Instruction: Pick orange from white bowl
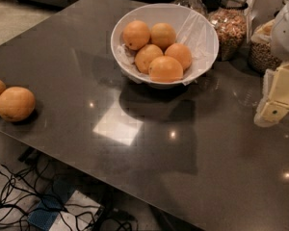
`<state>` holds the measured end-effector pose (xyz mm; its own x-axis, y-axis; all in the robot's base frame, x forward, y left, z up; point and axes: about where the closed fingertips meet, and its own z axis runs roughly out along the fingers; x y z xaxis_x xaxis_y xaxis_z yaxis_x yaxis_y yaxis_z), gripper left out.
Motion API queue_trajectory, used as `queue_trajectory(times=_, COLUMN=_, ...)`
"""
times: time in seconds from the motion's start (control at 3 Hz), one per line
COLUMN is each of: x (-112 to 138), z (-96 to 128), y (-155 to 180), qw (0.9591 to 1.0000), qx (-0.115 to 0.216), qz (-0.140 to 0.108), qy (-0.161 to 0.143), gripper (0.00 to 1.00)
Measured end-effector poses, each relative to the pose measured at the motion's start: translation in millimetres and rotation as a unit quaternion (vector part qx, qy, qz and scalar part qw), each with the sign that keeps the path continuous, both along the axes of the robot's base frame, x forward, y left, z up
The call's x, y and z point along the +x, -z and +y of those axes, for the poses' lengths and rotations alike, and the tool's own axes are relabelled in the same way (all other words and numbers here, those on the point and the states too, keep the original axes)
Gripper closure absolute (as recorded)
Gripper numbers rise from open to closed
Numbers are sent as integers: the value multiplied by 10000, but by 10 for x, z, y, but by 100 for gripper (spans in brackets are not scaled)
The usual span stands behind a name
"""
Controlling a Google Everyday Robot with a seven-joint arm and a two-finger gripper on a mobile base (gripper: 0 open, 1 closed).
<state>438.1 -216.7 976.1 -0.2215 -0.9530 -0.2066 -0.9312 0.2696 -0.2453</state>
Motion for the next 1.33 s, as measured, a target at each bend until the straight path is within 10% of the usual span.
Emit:
queue_trajectory(times=0.67, x=213, z=268, y=-27, qw=9990, qx=147, qz=-19, qy=-425, gripper=0)
queue_trajectory(times=1.0, x=562, z=587, y=-90, qw=9916, qx=627, qz=-206, qy=-1110, gripper=0)
queue_trajectory(times=1.33, x=880, z=945, y=-205, qw=9728, qx=1275, qz=-532, qy=-1861, gripper=0)
